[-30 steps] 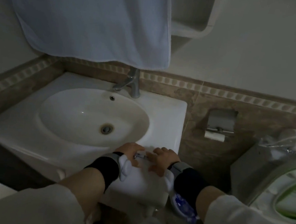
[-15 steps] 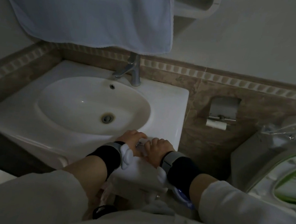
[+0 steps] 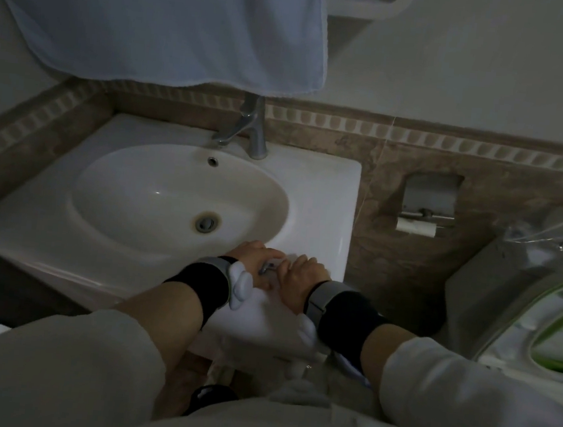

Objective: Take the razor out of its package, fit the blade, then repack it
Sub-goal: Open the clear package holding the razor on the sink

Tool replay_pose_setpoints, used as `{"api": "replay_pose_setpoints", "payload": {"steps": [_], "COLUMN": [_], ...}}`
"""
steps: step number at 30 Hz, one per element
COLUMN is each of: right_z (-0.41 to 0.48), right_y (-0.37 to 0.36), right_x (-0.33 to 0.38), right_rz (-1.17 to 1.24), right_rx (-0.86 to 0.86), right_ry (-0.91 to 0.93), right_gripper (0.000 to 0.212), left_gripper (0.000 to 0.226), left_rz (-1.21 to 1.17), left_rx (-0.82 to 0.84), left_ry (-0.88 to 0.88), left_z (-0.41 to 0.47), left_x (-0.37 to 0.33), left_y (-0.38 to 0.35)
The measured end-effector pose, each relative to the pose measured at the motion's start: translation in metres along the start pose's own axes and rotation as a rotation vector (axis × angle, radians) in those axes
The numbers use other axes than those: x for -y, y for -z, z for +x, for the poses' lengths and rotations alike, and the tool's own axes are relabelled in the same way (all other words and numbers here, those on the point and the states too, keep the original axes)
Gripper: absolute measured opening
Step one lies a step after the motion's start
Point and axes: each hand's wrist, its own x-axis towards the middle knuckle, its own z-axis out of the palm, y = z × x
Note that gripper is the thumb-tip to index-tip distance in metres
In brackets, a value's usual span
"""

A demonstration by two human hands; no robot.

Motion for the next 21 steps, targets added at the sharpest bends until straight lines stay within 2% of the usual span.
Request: {"api": "replay_pose_setpoints", "payload": {"steps": [4,10,12,15,19,21], "right_z": [0.003,0.004,0.003,0.003,0.012,0.017], "right_y": [0.002,0.006,0.008,0.006,0.006,0.004], "right_x": [0.000,-0.004,-0.008,-0.016,-0.035,-0.041], "right_rz": [0.037,0.184,0.257,0.234,0.369,0.430], "right_rx": [0.046,0.002,-0.039,-0.117,-0.036,-0.050], "right_ry": [-0.034,-0.054,-0.045,-0.016,0.022,0.041], "right_gripper": [0.055,0.050,0.044,0.041,0.045,0.044], "left_gripper": [0.070,0.075,0.083,0.102,0.116,0.117], "left_rz": [0.046,0.073,0.030,-0.138,-0.220,-0.225], "left_rx": [0.036,-0.032,-0.077,-0.194,-0.266,-0.274], "left_ry": [0.019,0.004,0.009,0.018,0.033,0.051], "left_z": [0.003,-0.001,-0.002,-0.009,-0.015,-0.016], "left_x": [0.000,-0.001,-0.001,0.001,0.008,0.009], "left_y": [0.008,0.001,-0.001,-0.006,-0.015,-0.020]}}
